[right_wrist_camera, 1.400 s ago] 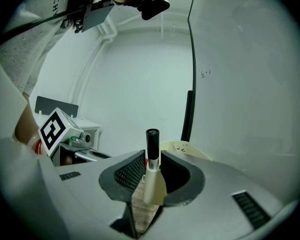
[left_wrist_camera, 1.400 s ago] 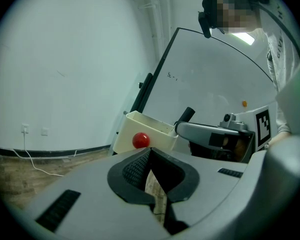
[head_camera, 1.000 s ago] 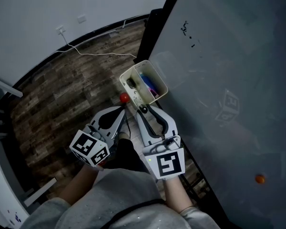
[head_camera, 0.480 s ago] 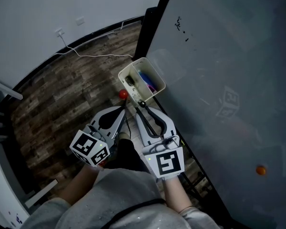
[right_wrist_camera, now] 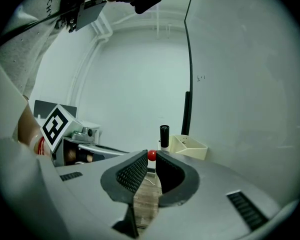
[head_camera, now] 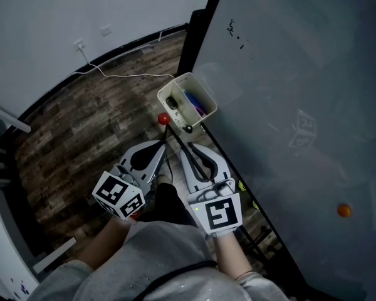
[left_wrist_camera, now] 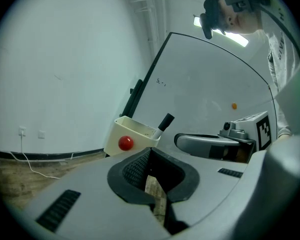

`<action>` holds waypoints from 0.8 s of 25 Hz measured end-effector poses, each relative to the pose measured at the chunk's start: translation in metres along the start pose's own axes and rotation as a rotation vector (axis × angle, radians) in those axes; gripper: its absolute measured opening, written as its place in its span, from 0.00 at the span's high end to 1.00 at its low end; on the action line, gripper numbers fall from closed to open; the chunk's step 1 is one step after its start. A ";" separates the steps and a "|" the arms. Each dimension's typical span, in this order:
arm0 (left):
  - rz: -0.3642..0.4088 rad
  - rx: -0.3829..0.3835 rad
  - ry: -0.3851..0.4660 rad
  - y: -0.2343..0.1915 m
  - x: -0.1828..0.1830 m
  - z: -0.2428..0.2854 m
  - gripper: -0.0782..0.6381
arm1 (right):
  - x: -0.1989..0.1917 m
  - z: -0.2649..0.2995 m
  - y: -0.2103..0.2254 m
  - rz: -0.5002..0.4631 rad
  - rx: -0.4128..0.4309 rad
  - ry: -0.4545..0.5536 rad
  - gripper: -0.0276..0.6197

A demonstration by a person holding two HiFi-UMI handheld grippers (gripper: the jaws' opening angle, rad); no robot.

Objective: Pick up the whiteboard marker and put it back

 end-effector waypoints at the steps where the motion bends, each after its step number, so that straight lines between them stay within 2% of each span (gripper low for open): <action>1: 0.001 -0.001 0.002 0.001 0.000 -0.002 0.88 | 0.000 -0.001 -0.002 -0.003 0.002 -0.001 0.86; 9: 0.011 -0.012 0.014 0.007 0.004 -0.015 0.88 | 0.005 -0.007 -0.015 0.005 0.010 0.004 0.91; 20: 0.026 -0.045 0.023 0.016 0.008 -0.030 0.88 | 0.013 -0.016 -0.024 0.070 -0.021 0.013 0.93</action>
Point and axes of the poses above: the fingertips, and each gripper's own axes: z forward along the fingers, y to its right, x out of its top, the point moved 5 cm from there along -z, backward along the fingers, and after that the axes turned 8 degrees about x, right-handed, at the moved point
